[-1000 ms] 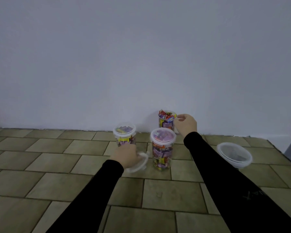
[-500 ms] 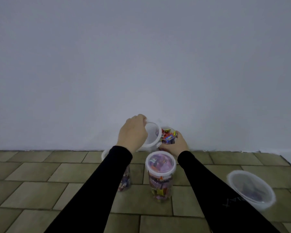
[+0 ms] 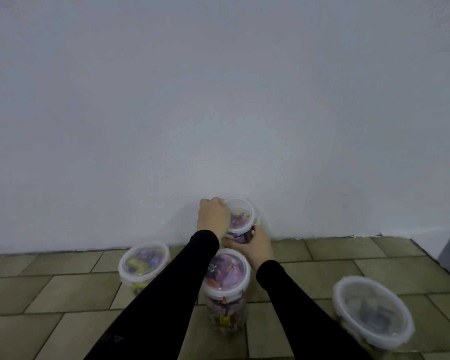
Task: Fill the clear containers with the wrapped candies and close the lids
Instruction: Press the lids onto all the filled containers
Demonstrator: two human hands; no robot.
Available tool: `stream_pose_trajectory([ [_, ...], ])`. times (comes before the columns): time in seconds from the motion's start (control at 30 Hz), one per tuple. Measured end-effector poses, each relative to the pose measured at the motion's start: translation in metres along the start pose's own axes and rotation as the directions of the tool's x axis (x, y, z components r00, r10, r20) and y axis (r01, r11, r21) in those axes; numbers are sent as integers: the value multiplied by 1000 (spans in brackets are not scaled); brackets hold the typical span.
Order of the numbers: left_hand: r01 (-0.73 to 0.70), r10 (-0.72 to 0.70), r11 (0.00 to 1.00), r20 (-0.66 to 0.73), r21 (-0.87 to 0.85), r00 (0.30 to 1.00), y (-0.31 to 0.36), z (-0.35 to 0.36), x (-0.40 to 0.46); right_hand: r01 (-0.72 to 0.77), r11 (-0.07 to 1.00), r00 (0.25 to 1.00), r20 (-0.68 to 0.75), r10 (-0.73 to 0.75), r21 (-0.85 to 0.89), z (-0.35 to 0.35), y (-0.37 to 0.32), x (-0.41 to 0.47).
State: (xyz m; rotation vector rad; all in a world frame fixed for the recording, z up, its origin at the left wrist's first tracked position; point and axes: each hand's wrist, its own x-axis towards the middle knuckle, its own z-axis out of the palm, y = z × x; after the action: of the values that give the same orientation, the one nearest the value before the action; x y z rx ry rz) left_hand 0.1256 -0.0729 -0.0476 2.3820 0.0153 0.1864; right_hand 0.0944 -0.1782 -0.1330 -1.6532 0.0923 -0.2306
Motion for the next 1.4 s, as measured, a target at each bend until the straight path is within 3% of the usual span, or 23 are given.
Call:
stream_pose_trajectory([
  [0.3,-12,-5,978,80,210,997,5,13,10,21,1000,999,-40,-21,-4,-3,4,-2],
  [0.5,-17,20,976,-11,219,1000,9,11,7,33,999,999,-29,-33,-3,-5,0,0],
  [0.6,-199,220,931,-33,306,975,15,6,3,27,1000,999,-26,-27,2,-7,3,-2],
  [0.67,-393,361,841,154,372,920,25,4,-1,14,1000,1000,-10,-14,-8,-9,2,-2],
  [0.77,-479,267,751,454,454,850,27,10,-6,16,1000,1000,6,-16,4,-11,0,-2],
  [0.83,-441,166,783,536,438,828,20,14,-7,29,999,999,14,-29,18,-10,1,-1],
  [0.93,-397,132,818,536,416,834,17,16,-9,39,999,999,16,-40,35,-9,-1,0],
  [1.2,-485,201,718,517,500,832,17,6,-7,65,996,997,53,-62,-54,-10,-8,-7],
  [1.4,-418,181,821,517,389,837,14,3,-6,37,995,996,82,-29,-90,-13,-13,-16],
])
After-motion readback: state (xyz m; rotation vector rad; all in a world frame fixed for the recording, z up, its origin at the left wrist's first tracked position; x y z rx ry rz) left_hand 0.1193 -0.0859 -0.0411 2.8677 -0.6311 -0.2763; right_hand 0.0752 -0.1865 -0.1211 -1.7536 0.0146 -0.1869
